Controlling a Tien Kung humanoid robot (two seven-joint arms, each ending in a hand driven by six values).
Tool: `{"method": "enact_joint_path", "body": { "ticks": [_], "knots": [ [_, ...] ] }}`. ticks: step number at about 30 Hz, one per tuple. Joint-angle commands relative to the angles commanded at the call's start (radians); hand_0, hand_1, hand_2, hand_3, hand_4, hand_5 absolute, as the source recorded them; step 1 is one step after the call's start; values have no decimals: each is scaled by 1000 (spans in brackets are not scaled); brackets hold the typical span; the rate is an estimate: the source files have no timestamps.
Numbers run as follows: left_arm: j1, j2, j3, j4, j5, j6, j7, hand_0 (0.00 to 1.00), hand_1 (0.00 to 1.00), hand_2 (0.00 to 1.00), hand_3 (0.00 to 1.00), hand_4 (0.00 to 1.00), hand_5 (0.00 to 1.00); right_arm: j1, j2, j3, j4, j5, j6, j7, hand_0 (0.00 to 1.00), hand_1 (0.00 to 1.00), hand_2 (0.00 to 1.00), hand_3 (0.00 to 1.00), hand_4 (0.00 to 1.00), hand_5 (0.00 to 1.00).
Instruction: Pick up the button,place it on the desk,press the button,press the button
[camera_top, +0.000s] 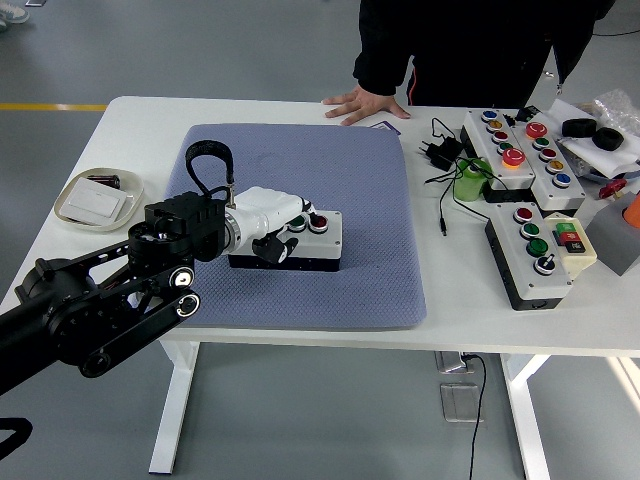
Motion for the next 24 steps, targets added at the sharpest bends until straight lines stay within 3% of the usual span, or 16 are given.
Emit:
{"method": "enact_joint_path", "body": {
  "ticks": [9, 13, 14, 19, 20, 24],
  "knots": [
    [16, 26, -112, -62, 14, 23, 3, 22, 2, 48, 784, 469, 2, -6, -1, -1, 0, 0, 0, -2, 642, 507, 549, 592, 249, 357],
    [27, 40, -164, -82, 6, 76, -2, 22, 2, 48, 784, 469, 2, -9, -1, -2, 0, 1, 0, -3, 642, 507, 549, 592, 249, 357],
    [32, 46, -185, -84, 0, 102, -7, 241, 383, 406, 873, 810, 199, -11, -1, -2, 0, 0, 0, -4, 642, 507, 549, 593, 249, 354],
    [65, 71, -268, -70, -16, 197, -36, 241, 383, 406, 873, 810, 199, -16, -1, -2, 0, -5, -1, -9, 642, 507, 549, 593, 249, 354],
    [73, 76, -282, -66, -28, 214, -39, 562, 672, 724, 919, 856, 448, -17, -1, -1, 0, -4, -2, -8, 642, 507, 549, 593, 249, 354],
    [96, 85, -325, -49, -81, 287, -50, 562, 672, 724, 919, 856, 448, -19, -1, 1, 0, -5, -2, -8, 642, 507, 549, 593, 249, 354]
  ]
}}
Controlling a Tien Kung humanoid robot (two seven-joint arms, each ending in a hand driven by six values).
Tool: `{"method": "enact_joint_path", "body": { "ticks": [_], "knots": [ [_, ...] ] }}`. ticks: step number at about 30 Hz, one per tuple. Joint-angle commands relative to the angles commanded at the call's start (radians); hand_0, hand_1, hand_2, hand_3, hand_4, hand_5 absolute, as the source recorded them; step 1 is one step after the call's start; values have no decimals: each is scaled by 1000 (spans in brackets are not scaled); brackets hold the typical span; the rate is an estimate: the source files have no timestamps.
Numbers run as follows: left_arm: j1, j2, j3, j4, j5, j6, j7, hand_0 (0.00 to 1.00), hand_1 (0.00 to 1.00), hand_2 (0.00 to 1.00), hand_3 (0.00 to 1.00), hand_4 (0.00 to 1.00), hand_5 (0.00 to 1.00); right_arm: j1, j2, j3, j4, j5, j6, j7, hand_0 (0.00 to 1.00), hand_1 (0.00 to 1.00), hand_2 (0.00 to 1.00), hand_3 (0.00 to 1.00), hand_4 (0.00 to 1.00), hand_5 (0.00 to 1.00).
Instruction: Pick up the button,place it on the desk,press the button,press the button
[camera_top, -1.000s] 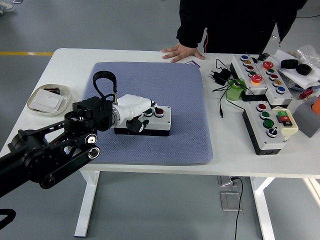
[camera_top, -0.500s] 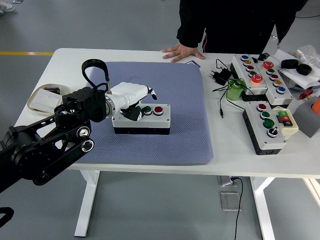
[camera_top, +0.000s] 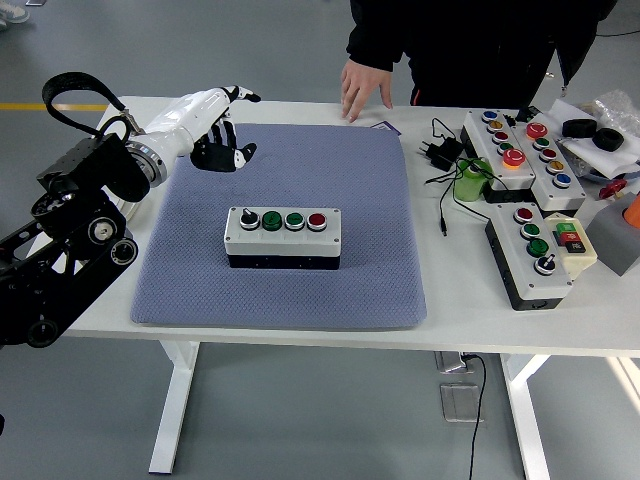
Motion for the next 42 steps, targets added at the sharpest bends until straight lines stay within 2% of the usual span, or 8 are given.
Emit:
{"method": "enact_joint_path", "body": {
  "ticks": [1, 2, 7, 8, 11, 14, 26, 42],
  "knots": [
    [11, 3, -20, 11, -30, 28, -11, 562, 672, 724, 919, 856, 448, 0, 0, 0, 0, -1, 0, 0, 642, 507, 549, 593, 249, 354],
    [19, 6, -36, 19, -63, 57, -19, 729, 797, 869, 930, 825, 692, 1, 0, 0, 0, -1, 0, 1, 642, 507, 549, 593, 249, 354],
    [54, 12, -99, 59, -237, 172, -80, 729, 797, 869, 930, 825, 692, 3, 0, -2, 0, 0, 1, 1, 642, 507, 549, 593, 249, 354],
    [61, 12, -111, 66, -276, 192, -98, 847, 872, 917, 937, 745, 997, 3, 0, -3, 0, 1, 1, 0, 642, 507, 549, 593, 248, 355],
    [79, 12, -141, 80, -406, 216, -130, 847, 872, 917, 937, 745, 997, 4, 1, -4, 0, 1, 2, 0, 642, 507, 549, 593, 248, 355],
    [103, 10, -182, 103, -528, 196, -163, 938, 929, 970, 975, 704, 998, 4, 1, -4, 0, 1, 2, 0, 642, 507, 549, 593, 249, 356],
    [180, 22, -313, 132, -1018, 134, -256, 948, 936, 969, 968, 714, 998, 9, 5, 6, 0, 11, -1, 5, 642, 508, 549, 593, 249, 358],
    [193, 25, -327, 126, -1038, 104, -259, 950, 939, 972, 974, 737, 998, 5, 7, 8, 0, 13, 0, 6, 642, 507, 549, 592, 248, 360]
  ]
}}
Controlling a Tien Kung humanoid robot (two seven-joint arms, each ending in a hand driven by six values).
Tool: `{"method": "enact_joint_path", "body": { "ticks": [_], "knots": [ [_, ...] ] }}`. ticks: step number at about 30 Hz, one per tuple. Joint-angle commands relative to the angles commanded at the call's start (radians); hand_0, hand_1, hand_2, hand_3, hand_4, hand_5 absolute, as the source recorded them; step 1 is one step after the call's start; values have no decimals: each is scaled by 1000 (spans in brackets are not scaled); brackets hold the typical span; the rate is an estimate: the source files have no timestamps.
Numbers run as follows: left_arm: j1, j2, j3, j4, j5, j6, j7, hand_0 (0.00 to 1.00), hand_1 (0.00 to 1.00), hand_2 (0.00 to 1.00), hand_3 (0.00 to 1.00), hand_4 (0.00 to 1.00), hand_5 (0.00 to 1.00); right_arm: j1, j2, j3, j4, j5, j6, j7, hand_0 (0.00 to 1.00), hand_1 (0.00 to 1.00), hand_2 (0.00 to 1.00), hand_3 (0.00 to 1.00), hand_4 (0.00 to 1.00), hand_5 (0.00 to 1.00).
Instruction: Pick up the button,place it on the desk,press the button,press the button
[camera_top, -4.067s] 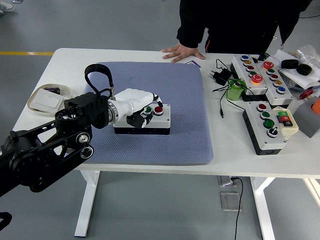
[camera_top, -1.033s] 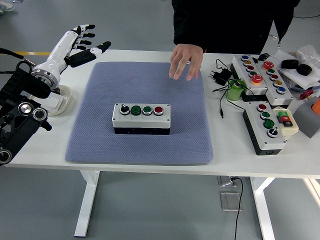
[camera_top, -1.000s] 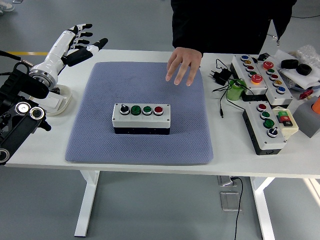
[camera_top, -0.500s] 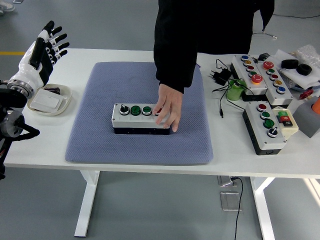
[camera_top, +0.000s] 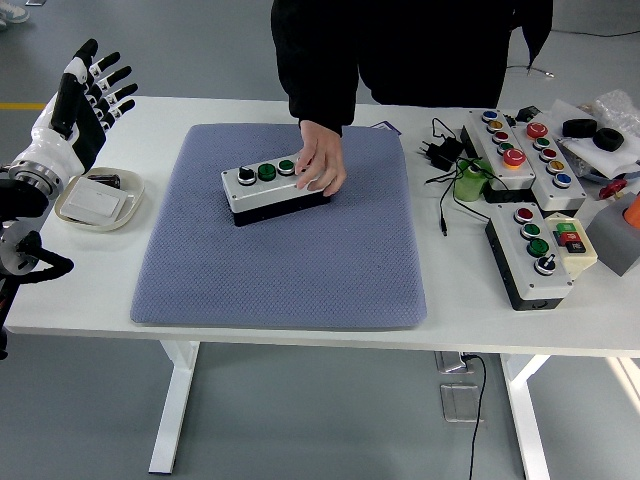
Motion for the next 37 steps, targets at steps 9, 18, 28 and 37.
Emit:
{"method": "enact_joint_path", "body": {
  "ticks": [9, 18, 28, 37],
  "knots": [
    [1, 2, 7, 0, 0, -7, 1, 940, 935, 971, 979, 743, 998, -4, 0, -2, 0, 6, -1, 0, 643, 507, 549, 590, 247, 357],
    [4, 3, 15, 4, -1, -9, 4, 939, 936, 971, 979, 744, 998, -13, -1, -7, 0, 12, -2, -3, 642, 508, 549, 590, 247, 358],
    [6, 12, 19, 4, 27, -10, 5, 933, 935, 969, 980, 761, 998, -22, 0, -10, 0, 19, -4, -6, 642, 507, 549, 590, 247, 358],
    [-16, 41, 32, 8, 285, -6, 27, 935, 935, 971, 982, 874, 998, -20, 0, -11, 0, 23, -4, -4, 642, 507, 549, 590, 247, 358]
  ]
}}
